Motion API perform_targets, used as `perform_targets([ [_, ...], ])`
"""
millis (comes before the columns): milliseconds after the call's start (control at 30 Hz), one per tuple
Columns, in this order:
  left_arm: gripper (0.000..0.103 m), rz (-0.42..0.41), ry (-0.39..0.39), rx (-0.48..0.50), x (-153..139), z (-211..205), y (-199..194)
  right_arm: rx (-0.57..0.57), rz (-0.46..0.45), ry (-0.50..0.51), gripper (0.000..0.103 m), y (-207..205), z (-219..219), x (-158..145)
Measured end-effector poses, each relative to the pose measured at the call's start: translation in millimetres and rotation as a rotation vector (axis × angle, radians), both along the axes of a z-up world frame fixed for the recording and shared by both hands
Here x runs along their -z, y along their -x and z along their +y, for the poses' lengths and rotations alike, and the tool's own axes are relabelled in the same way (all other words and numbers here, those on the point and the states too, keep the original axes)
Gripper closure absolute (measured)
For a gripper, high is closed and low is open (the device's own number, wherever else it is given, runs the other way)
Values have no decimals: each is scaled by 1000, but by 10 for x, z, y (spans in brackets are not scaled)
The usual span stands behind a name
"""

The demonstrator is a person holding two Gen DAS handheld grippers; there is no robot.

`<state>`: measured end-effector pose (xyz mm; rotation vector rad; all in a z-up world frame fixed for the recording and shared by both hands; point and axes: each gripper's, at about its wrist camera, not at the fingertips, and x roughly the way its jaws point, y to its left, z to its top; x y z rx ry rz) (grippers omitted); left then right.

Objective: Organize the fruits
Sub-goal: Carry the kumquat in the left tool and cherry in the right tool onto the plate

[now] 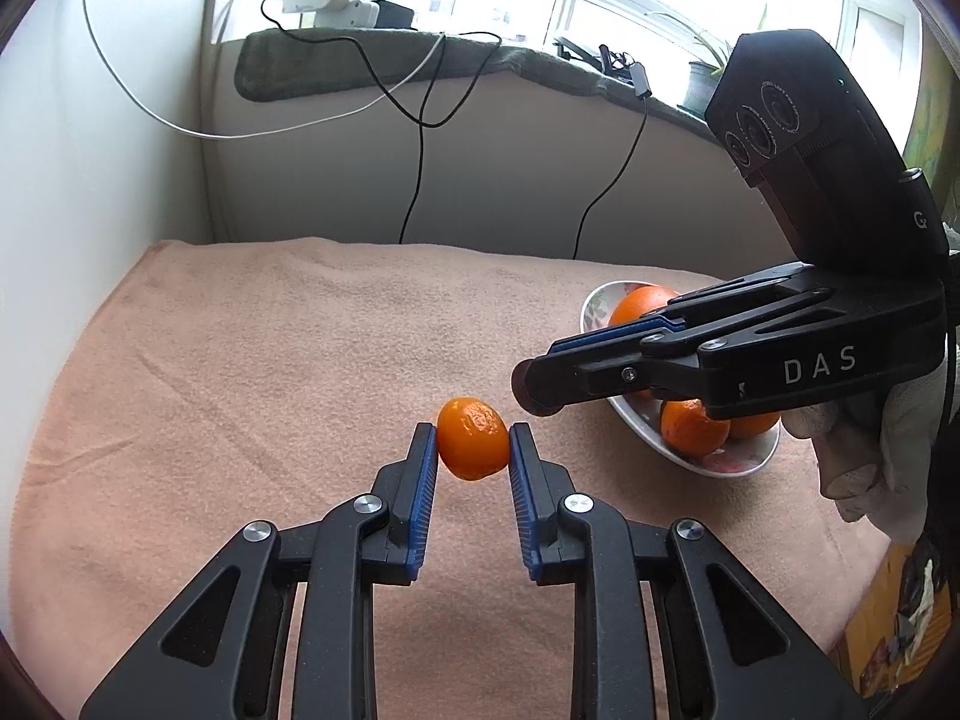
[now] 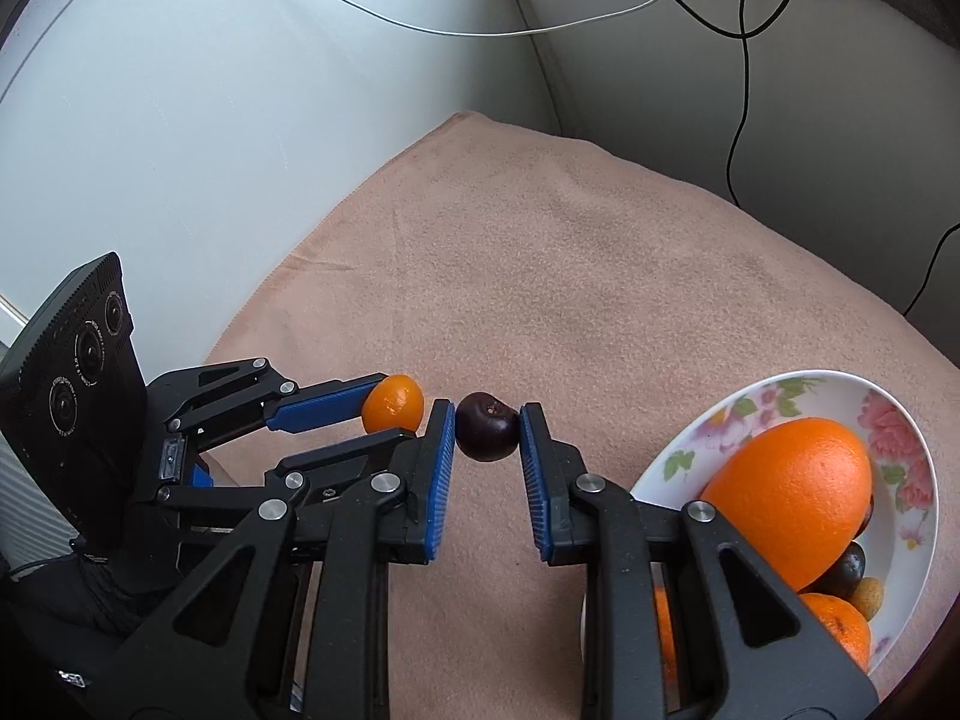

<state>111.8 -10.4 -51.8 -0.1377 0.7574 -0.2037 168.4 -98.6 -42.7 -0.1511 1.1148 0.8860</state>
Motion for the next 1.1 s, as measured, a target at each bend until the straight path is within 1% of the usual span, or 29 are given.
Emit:
perform_targets([
  [200,81,-20,4,36,-105,-214,-12,55,-41,-28,80,35,-326,-193],
  [467,81,-38,13,93,-177,-525,-104,150,-83,-53,80,59,-819,-360],
  [567,81,-41,20,110,-191,-637,-110,189,-110,-43,80,59,-969,-388],
  [733,81,-43,28,152,-213,-840,-156,241,-128,-24,80,42,-1195,-386],
  [900,81,-44,32,193,-231,-1067,-250,289,-139,-3,80,16,-1359,-360],
  [1100,81,-54,38,216,-279,-1247,-330,337,-137,-5,80,-51,-1555,-338],
])
